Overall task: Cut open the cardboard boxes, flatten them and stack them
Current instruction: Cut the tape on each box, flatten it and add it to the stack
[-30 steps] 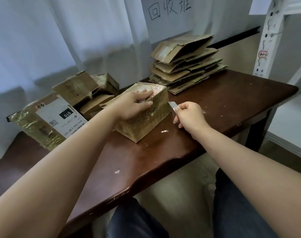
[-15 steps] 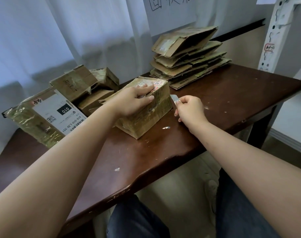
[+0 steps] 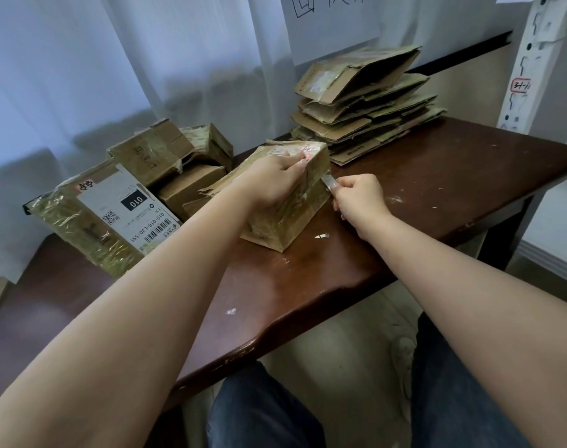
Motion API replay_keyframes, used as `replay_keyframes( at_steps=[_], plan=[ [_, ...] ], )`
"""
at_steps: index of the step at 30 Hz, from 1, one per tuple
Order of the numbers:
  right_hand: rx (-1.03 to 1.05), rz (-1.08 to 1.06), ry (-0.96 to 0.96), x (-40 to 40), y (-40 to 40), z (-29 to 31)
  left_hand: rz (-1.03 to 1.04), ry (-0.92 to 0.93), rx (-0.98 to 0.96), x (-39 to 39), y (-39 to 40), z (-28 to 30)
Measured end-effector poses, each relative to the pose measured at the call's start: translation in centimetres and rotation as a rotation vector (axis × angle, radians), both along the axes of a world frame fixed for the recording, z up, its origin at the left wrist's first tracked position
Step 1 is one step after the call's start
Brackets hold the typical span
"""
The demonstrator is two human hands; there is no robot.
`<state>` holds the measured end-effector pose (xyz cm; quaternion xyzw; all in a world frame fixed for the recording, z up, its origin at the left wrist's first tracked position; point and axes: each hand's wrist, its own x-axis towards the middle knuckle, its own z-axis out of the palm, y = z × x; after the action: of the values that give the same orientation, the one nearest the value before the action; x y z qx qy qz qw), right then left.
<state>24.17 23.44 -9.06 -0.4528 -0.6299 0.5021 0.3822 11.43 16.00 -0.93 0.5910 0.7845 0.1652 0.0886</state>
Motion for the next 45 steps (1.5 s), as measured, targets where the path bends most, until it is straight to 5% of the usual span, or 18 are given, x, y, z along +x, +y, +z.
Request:
replay_keyframes(
  at_steps=[30,45],
  plan=[
    [-0.006,0.189,-0.083,-1.0,-7.7,1.7,0.055,-0.205,0.122,0.6,-0.4,-0.2],
    [-0.052,0.278,-0.073,0.9,-9.1,2.4,0.018,-0.141,0.112,0.2,-0.6,-0.2]
  ],
)
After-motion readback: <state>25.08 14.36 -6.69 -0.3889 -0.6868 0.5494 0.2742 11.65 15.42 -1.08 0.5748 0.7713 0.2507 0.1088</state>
